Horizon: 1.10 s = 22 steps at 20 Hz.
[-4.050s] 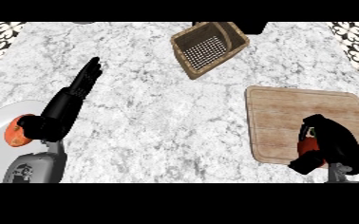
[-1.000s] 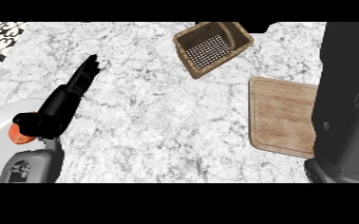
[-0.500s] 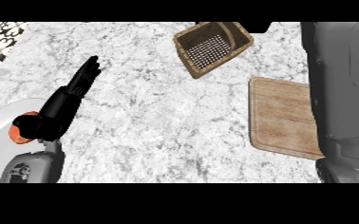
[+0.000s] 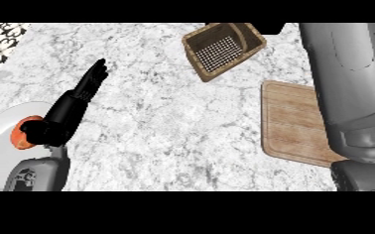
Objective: Pick the bell pepper from the cutting board and place it in the basket
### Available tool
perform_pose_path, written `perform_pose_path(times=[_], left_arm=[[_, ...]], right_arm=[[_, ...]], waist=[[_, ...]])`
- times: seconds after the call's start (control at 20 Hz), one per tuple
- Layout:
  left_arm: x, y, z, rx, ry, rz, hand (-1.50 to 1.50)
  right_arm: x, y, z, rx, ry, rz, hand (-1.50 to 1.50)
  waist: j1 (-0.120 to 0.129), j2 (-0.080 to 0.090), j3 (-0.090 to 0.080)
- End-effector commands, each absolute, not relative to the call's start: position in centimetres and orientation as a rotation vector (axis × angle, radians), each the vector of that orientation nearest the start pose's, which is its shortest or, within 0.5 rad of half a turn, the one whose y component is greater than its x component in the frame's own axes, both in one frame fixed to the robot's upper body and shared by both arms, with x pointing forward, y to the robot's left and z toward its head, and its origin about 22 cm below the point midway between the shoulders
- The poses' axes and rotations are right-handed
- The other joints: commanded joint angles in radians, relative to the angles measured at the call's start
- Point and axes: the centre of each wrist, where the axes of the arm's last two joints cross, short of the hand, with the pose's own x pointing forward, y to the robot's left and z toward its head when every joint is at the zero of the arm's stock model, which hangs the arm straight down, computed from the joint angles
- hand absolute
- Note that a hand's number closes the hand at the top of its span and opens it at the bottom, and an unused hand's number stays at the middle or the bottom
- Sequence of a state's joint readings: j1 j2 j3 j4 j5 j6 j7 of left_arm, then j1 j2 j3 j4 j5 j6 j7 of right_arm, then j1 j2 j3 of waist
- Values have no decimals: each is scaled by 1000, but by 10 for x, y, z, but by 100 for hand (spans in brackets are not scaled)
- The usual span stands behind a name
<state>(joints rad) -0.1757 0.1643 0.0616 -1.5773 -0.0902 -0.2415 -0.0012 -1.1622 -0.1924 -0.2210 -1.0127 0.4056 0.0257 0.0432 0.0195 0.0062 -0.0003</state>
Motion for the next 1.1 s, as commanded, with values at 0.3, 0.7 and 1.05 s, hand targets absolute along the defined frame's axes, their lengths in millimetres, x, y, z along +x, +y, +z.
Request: perform_pose_path(times=[0.3, 0.7, 1.05], left_arm=[[273, 253, 57, 13, -1693, -395, 0], [284, 248, 52, 19, -1681, -387, 0], [286, 268, 50, 45, -1699, -386, 0]], right_arm=[[460, -178, 271, -342, -2107, 426, -150], [464, -185, 310, -138, -2138, 273, -150], [470, -255, 301, -60, -1957, 136, -150]], waist=[[2, -2, 0], [-4, -1, 0], [-3, 5, 0]])
